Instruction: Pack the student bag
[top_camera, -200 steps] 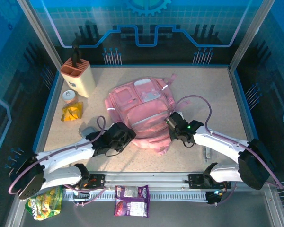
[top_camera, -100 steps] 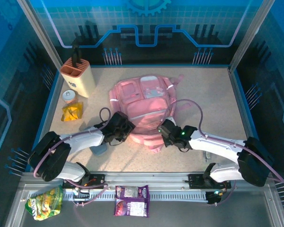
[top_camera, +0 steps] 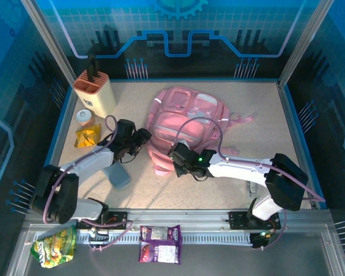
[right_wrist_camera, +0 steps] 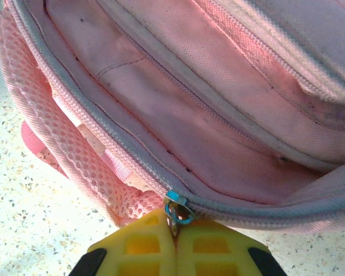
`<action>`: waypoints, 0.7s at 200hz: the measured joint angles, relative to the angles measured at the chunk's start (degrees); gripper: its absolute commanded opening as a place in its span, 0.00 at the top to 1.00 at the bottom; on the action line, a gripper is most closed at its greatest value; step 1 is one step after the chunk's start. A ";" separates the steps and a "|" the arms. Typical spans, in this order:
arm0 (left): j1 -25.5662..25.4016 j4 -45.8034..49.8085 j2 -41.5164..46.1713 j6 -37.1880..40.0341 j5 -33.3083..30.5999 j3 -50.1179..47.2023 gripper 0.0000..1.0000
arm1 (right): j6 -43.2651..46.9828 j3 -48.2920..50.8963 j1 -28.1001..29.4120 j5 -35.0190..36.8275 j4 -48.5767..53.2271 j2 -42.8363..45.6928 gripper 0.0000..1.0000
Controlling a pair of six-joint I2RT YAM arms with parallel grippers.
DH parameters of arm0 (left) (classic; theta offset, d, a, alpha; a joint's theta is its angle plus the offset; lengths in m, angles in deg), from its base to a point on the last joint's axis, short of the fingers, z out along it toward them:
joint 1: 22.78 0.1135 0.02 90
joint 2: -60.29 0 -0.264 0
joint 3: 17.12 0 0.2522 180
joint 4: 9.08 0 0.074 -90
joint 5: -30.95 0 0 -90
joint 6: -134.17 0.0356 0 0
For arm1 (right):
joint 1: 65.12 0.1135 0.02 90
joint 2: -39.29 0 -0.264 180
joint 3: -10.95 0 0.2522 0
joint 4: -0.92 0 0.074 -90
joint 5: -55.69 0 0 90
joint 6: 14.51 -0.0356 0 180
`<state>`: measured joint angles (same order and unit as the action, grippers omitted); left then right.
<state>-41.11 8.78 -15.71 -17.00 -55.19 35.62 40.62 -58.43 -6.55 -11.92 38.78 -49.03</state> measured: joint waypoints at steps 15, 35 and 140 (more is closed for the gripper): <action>-0.42 1.88 5.66 -0.42 0.61 -2.60 0.31 | 0.00 0.00 0.00 -0.20 0.02 0.00 1.00; -2.78 4.68 13.35 -3.65 0.26 -6.43 0.30 | -0.02 0.02 0.00 -0.33 0.02 0.00 1.00; -24.90 0.13 5.14 -31.63 -9.01 -3.26 0.36 | -0.07 2.56 0.00 -0.52 -1.62 0.17 1.00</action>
<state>-66.00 8.91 -10.58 -48.63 -64.19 32.37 40.55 -55.87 -6.55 -12.45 37.16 -48.85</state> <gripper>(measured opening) 0.646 0.063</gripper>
